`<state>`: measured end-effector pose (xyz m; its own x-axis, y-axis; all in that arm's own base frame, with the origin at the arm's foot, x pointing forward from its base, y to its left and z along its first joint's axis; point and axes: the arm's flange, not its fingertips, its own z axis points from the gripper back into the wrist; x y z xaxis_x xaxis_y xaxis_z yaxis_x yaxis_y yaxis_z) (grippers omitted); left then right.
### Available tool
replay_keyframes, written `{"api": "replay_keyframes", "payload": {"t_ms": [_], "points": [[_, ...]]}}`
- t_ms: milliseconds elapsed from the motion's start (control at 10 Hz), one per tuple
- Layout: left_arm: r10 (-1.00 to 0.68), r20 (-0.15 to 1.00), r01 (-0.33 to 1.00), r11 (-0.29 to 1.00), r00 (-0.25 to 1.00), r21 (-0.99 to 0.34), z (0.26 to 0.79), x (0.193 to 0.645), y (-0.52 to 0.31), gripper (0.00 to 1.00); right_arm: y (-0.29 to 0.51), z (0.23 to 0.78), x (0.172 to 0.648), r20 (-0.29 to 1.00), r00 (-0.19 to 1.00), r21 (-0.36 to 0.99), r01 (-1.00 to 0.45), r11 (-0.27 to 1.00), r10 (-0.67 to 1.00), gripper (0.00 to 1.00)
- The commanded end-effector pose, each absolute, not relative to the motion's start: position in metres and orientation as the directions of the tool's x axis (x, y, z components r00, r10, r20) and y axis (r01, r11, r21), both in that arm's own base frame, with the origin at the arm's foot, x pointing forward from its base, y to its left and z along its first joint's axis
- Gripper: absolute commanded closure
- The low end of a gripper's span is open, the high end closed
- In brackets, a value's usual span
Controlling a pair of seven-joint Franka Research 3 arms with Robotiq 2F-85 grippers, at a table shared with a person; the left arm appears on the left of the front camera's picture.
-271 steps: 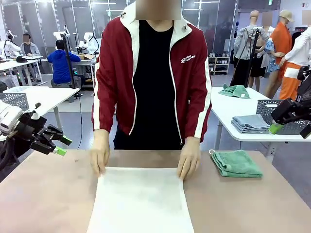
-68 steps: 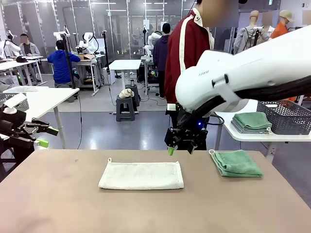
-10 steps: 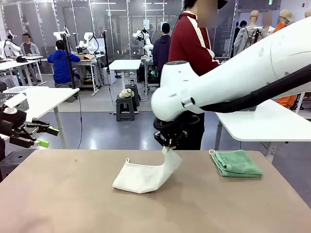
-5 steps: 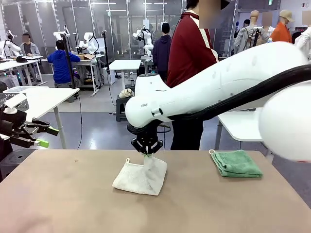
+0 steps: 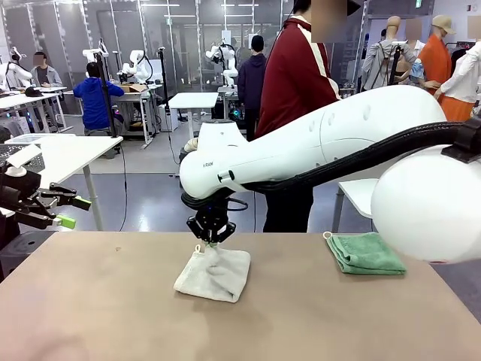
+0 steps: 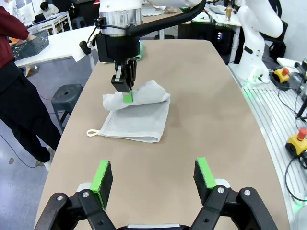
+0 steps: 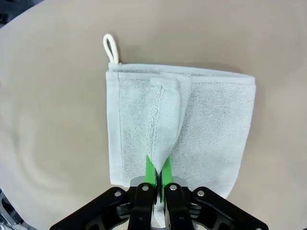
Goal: Fold the towels and place them in the basket.
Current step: When a person lays out a Towel with hook on the table, fold it in half twice.
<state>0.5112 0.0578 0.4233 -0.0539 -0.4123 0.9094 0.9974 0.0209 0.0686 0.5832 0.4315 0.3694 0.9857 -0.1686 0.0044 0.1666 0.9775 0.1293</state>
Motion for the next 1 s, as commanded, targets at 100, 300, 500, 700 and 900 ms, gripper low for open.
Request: {"api": "replay_keyframes", "payload": {"t_ms": [100, 300, 500, 700, 900], "points": [[-0.414, 0.909, 0.997, 0.024, -0.058, 0.074, 0.425, 0.507, 0.057, 0.14, 0.440, 0.362, 0.586, 0.004, 0.977, 0.162, 0.210, 0.964, -0.213, 1.00], [-0.414, 0.909, 0.997, 0.024, -0.058, 0.074, 0.425, 0.507, 0.057, 0.14, 0.444, 0.354, 0.590, 0.040, 0.966, 0.175, 0.243, 0.954, -0.254, 1.00], [-0.414, 0.909, 0.997, 0.024, -0.058, 0.074, 0.425, 0.507, 0.057, 0.14, 0.449, 0.348, 0.592, 0.073, 0.964, 0.157, 0.241, 0.958, -0.254, 1.00], [-0.414, 0.909, 0.997, 0.024, -0.058, 0.074, 0.425, 0.507, 0.057, 0.14, 0.452, 0.345, 0.591, 0.057, 0.969, 0.156, 0.231, 0.960, -0.242, 0.83], [-0.414, 0.909, 0.997, 0.024, -0.058, 0.074, 0.425, 0.507, 0.057, 0.14, 0.453, 0.345, 0.589, 0.075, 0.964, 0.187, 0.237, 0.953, -0.255, 0.63]]}}
